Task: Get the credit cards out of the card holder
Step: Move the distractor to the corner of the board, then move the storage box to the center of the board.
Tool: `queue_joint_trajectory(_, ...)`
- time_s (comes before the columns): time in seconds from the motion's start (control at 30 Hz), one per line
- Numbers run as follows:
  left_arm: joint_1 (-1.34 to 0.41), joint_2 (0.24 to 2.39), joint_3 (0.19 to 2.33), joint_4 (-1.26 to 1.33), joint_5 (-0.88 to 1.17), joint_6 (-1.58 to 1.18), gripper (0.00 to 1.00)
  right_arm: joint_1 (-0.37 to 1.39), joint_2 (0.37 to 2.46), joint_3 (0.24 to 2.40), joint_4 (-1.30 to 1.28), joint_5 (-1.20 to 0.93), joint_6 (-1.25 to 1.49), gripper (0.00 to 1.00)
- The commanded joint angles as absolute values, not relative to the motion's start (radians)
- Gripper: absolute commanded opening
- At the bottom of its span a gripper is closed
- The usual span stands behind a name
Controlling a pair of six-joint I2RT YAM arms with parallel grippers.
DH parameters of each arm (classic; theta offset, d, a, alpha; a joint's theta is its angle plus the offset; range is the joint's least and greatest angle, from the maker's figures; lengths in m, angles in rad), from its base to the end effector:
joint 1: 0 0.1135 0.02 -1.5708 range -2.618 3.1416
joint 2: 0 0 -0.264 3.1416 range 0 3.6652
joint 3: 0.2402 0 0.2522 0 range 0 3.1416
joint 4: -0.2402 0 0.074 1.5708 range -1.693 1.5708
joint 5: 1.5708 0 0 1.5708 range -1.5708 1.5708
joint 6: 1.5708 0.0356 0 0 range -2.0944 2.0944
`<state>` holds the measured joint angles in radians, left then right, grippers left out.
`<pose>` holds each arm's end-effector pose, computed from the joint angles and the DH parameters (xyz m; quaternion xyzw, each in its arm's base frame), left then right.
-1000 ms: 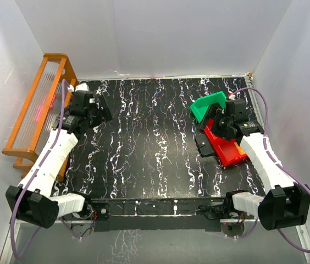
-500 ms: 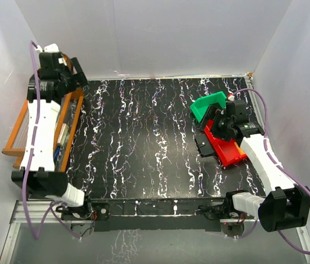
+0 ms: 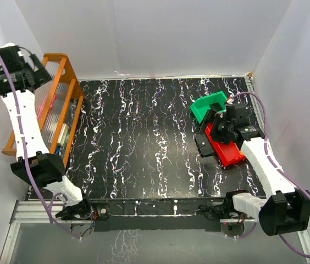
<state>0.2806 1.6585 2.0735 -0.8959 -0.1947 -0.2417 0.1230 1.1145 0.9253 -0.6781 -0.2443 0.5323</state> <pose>0.3245 0.1007 0.4798 -0.2684 0.8092 0.0931 0.5142 0.2230 0.0362 0.2806 0.1483 0.9209 0.2184 0.2870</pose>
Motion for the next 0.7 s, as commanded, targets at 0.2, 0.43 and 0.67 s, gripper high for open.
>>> queue_joint_trajectory(0.2, 0.466, 1.605, 1.906, -0.928, -0.040, -0.226, 0.99, 0.120, 1.140, 0.940, -0.643, -0.290, 0.525, 0.98)
queue_joint_trajectory(0.43, 0.469, 1.623, 1.868, -0.913, 0.189, -0.251, 0.99, 0.119, 1.148, 0.921, -0.632, -0.297, 0.533, 0.98)
queue_joint_trajectory(0.67, 0.469, 1.644, 1.870, -0.882, 0.292, -0.310, 0.99, 0.120, 1.149, 0.909, -0.629, -0.302, 0.540, 0.98)
